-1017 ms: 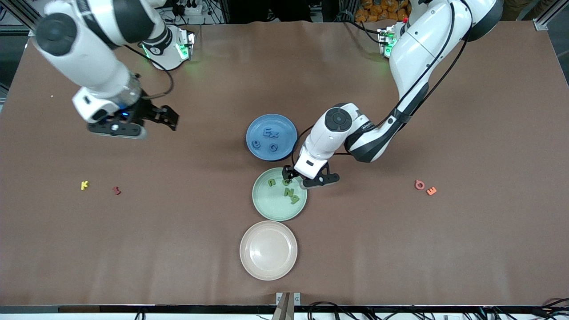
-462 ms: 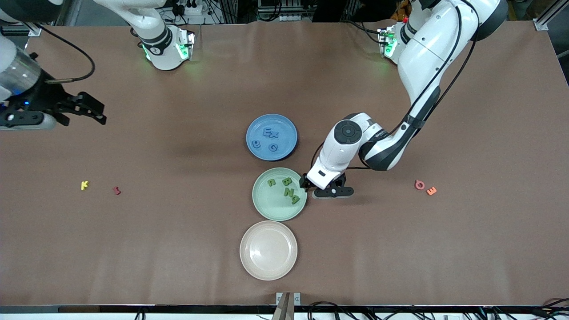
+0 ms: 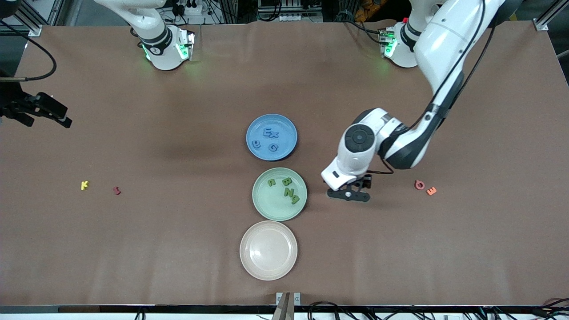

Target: Sort letters by color into matching plates

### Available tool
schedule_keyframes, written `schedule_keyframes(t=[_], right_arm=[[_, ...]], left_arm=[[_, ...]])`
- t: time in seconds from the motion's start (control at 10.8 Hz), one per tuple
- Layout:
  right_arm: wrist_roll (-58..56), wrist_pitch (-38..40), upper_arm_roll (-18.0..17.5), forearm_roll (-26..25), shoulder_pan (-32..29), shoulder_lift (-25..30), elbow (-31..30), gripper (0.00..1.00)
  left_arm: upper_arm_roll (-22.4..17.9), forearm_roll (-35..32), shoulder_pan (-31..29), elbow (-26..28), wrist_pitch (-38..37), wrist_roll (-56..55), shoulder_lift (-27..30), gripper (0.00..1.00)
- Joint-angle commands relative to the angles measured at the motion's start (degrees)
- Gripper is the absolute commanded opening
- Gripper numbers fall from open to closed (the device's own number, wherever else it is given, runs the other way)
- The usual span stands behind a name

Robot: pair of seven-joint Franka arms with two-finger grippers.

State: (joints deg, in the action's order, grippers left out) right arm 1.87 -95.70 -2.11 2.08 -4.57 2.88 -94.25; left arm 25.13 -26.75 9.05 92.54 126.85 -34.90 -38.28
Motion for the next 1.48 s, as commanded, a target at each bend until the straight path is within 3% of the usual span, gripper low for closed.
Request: schedule_keyframes(t=[0.0, 0.28, 0.46, 0.65, 0.83, 1.11, 1.2, 1.39], right_arm=[[-0.2, 1.22, 1.32, -0.32, 1.58, -2.17, 3.45, 1.0], [-0.2, 1.75, 1.32, -0.24, 2.02, -3.58, 4.95, 1.0], [-0.2, 1.75, 1.32, -0.32, 2.02, -3.76, 4.96, 1.0], [-0.2, 1.75, 1.41, -0.59, 2.2, -4.11, 5.3, 1.0], [-0.2, 1.75, 1.41, -0.59, 2.2, -4.54, 5.39, 1.0], [-0.11, 1.57, 1.41, -0.68, 3.08, -4.9, 5.83, 1.0], [-0.2, 1.57, 1.5, -0.59, 2.9, -4.99, 5.83, 1.0], [-0.2, 1.75, 1.41, -0.5, 2.64, -4.99, 6.01, 1.0]], left_arm=[[0.45, 9.32, -6.31, 1.85, -8.71, 15.7, 8.55, 1.0], [3.42, 15.9, -13.59, 5.26, -18.29, 17.16, 17.93, 1.0], [3.61, 21.1, -18.17, 10.27, -18.84, 17.15, 26.11, 1.0], [3.61, 21.56, -20.9, 17.55, -18.84, 18.98, 34.63, 1.0], [3.61, 21.65, -22.14, 17.86, -18.92, 22.59, 36.7, 1.0], [2.74, 21.56, -21.8, 13.21, -19.19, 23.12, 36.52, 1.0], [0.12, 21.48, -19.01, 12.24, -19.19, 23.04, 36.61, 1.0], [-11.88, 21.74, -6.21, 10.48, -19.62, 22.86, 36.79, 1.0]])
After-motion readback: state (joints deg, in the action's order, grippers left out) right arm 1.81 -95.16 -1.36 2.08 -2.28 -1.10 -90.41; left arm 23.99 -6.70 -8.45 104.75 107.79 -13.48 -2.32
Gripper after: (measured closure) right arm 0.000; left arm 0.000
